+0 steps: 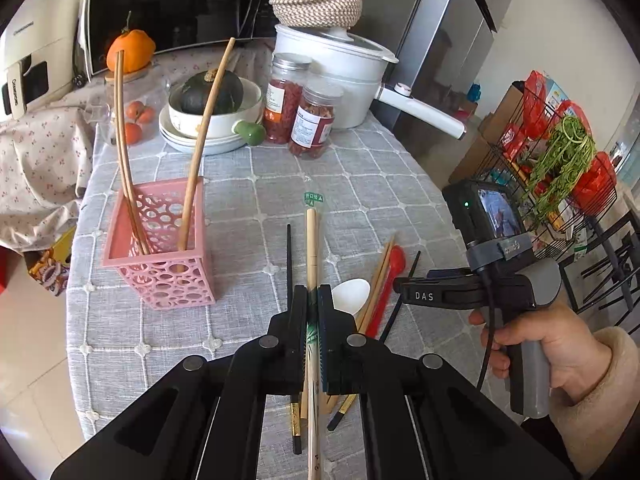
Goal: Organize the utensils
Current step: 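Lift the wrapped chopsticks with the left tool while the right tool grasps a black chopstick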
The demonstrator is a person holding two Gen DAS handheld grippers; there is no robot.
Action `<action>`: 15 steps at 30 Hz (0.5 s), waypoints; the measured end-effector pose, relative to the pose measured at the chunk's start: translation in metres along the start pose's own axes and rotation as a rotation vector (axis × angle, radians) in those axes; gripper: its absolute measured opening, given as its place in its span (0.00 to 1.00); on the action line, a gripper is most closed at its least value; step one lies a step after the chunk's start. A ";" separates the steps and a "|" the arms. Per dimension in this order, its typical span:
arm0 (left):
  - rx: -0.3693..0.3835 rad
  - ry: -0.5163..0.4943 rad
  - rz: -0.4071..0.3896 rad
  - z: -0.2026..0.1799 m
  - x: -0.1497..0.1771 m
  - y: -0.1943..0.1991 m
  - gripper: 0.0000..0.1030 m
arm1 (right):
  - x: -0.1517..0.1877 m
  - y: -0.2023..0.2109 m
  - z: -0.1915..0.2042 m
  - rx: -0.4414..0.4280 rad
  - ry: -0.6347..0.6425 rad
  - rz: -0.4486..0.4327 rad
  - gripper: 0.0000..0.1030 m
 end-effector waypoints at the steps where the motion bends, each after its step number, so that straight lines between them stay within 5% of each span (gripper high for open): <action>1: 0.003 0.002 0.000 0.001 0.000 0.001 0.04 | 0.001 0.002 0.003 -0.002 0.006 -0.005 0.47; 9: 0.012 0.028 -0.047 0.011 0.000 0.019 0.04 | 0.008 0.005 0.003 -0.072 -0.012 -0.004 0.12; 15: 0.000 0.031 -0.145 0.013 -0.006 0.041 0.04 | 0.006 -0.001 -0.019 -0.161 -0.080 0.008 0.06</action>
Point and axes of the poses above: each gripper's, at about its wrist camera, not at the fingertips, and y roughly against the way its jaws point, z to its left, x to its underside, the point moved 1 cm from there along -y, roughly the way its jaws point, and after that the axes turned 12 degrees about x, right-handed, at the moved point
